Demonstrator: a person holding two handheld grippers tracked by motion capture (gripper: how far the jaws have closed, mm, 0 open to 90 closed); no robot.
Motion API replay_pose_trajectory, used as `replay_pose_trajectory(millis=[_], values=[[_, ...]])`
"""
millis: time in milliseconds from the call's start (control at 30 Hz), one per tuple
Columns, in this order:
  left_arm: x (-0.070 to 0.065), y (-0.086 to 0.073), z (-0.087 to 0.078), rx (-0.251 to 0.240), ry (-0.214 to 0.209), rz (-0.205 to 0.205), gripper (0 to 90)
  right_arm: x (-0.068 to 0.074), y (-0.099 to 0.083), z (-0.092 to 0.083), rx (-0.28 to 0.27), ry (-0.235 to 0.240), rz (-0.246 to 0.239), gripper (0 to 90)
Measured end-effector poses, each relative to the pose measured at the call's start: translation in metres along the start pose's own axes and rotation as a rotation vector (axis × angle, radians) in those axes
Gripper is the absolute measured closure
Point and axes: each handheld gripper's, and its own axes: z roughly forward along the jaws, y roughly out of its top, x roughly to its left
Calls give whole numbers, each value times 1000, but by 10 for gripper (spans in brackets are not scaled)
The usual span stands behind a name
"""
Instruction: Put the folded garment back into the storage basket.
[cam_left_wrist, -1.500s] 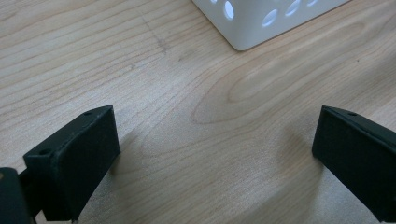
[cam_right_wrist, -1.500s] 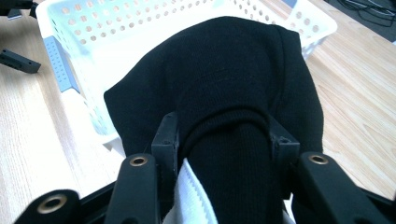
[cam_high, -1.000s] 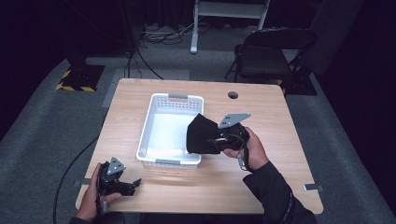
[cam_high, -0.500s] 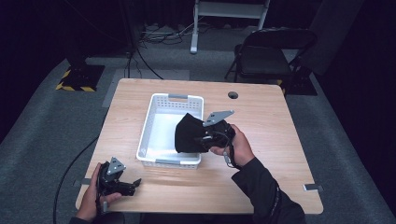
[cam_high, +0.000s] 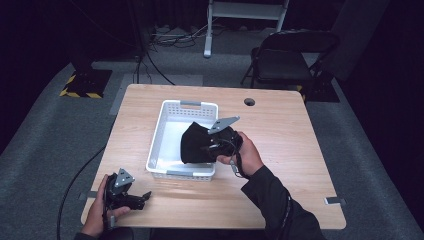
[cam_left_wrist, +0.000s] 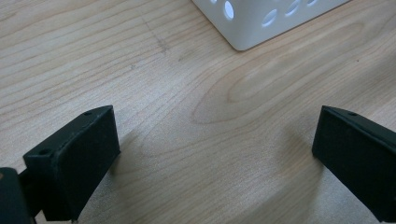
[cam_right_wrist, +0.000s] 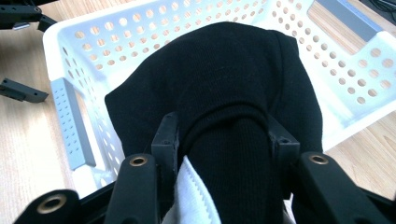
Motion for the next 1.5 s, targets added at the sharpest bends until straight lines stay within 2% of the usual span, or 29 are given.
replay_pose_trajectory(millis=[333, 1133, 1500], values=[[0, 0, 0, 0, 0, 0, 6, 5, 5, 17, 29, 11, -21, 579], [0, 0, 0, 1, -1, 0, 6, 9, 4, 44, 81, 27, -22, 577], [0, 0, 0, 1, -1, 0, 6, 9, 2, 55, 111, 18, -23, 573]])
